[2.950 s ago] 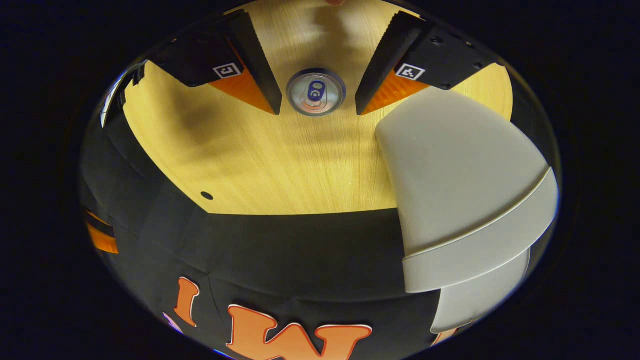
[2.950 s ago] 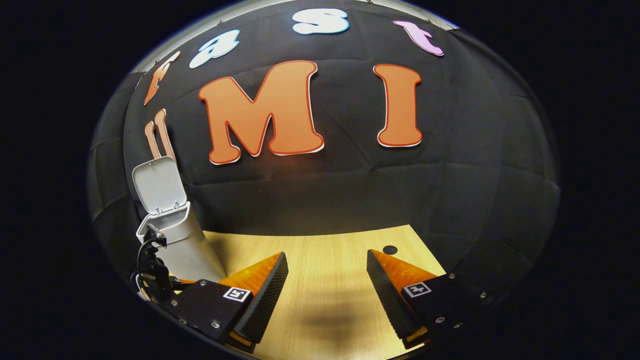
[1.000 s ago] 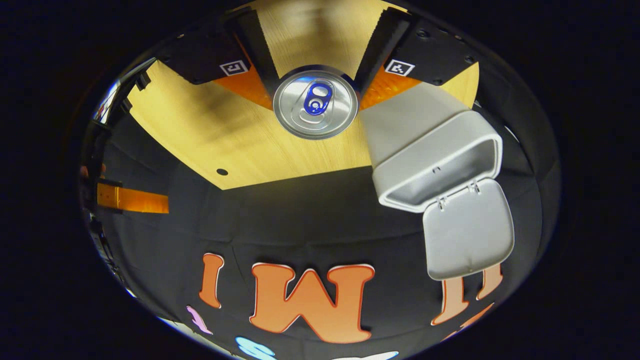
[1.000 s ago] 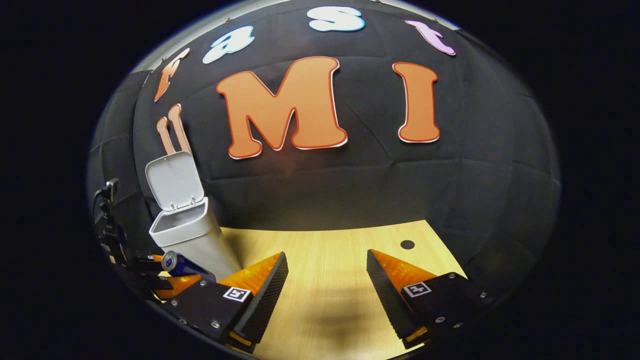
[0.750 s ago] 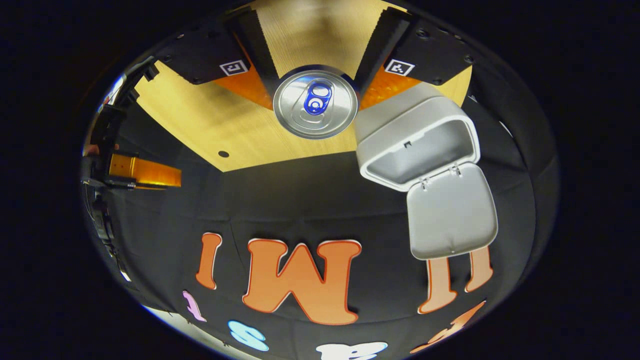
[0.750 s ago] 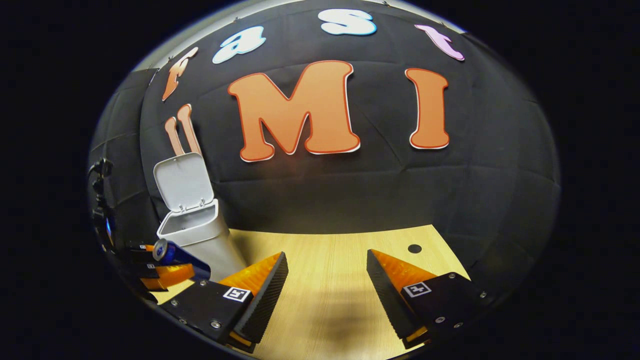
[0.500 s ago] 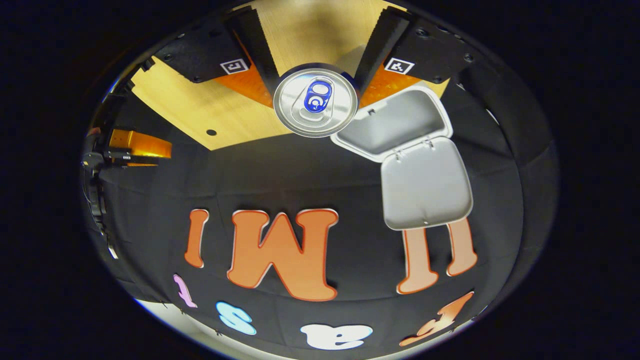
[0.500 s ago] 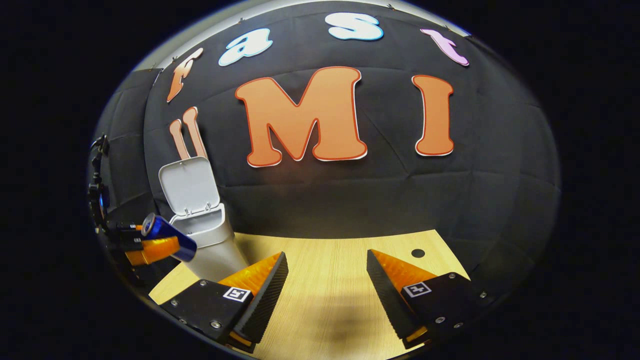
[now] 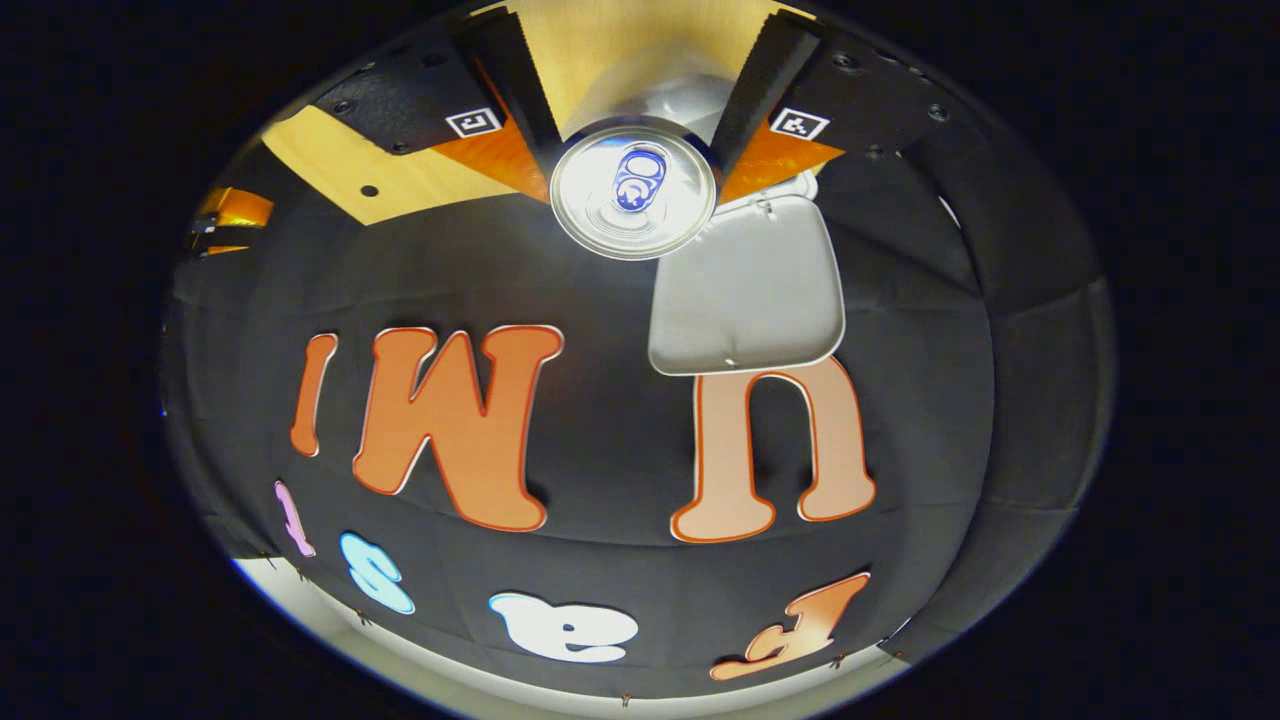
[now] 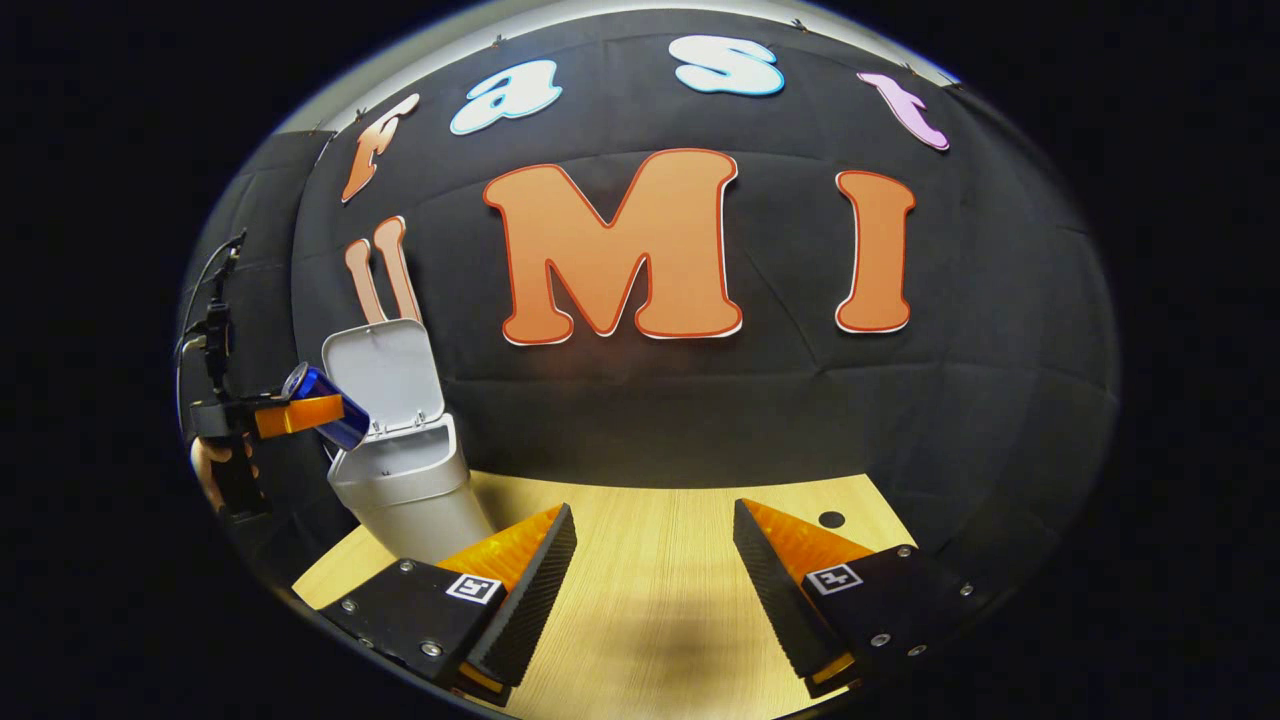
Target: Press the lid of the desktop garbage bin to open it, pick up the crumpled paper on the desktop and throw it into the bin, then pick up the pop can on the desktop and drop it into the bin, and finally close the garbage bin lid.
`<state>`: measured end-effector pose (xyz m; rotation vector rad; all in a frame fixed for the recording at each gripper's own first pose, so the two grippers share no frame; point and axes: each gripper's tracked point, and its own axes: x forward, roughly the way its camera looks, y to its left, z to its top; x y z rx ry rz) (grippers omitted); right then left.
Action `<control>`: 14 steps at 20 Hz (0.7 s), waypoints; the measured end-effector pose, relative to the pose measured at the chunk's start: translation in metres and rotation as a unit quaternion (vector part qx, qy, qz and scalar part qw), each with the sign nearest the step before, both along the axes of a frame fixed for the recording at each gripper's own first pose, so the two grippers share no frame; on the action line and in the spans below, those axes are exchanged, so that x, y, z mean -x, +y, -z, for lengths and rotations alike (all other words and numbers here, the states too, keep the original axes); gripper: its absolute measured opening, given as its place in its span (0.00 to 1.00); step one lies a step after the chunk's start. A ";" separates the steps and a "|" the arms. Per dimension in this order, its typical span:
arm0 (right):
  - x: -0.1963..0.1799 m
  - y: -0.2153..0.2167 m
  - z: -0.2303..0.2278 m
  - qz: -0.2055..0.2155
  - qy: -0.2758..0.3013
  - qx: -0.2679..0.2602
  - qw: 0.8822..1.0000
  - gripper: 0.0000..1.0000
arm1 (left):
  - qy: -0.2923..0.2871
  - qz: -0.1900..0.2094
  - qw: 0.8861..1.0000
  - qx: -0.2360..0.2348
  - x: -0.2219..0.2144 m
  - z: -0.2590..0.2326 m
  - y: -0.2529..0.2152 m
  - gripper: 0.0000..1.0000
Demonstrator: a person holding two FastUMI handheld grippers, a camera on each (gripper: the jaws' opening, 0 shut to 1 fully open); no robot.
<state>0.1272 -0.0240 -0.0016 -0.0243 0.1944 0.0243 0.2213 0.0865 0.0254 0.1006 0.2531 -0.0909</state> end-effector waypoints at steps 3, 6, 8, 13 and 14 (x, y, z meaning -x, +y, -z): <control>0.000 -0.002 0.001 0.008 0.004 0.004 1.000 0.95 | 0.009 -0.018 1.000 -0.003 -0.031 0.023 0.015 0.81; 0.002 -0.006 0.001 0.016 0.005 0.005 1.000 0.95 | 0.046 -0.030 0.998 0.011 -0.047 0.060 0.020 0.82; 0.004 -0.010 0.003 0.022 0.007 0.002 1.000 0.95 | 0.062 -0.032 0.997 0.032 -0.048 0.072 0.017 0.82; 0.009 -0.019 0.010 0.032 0.015 0.000 0.999 0.95 | 0.047 -0.032 0.998 0.029 -0.050 0.064 0.018 0.88; 0.010 -0.019 0.011 0.032 0.017 -0.002 0.999 0.95 | 0.043 -0.033 0.998 0.029 -0.046 0.060 0.018 0.92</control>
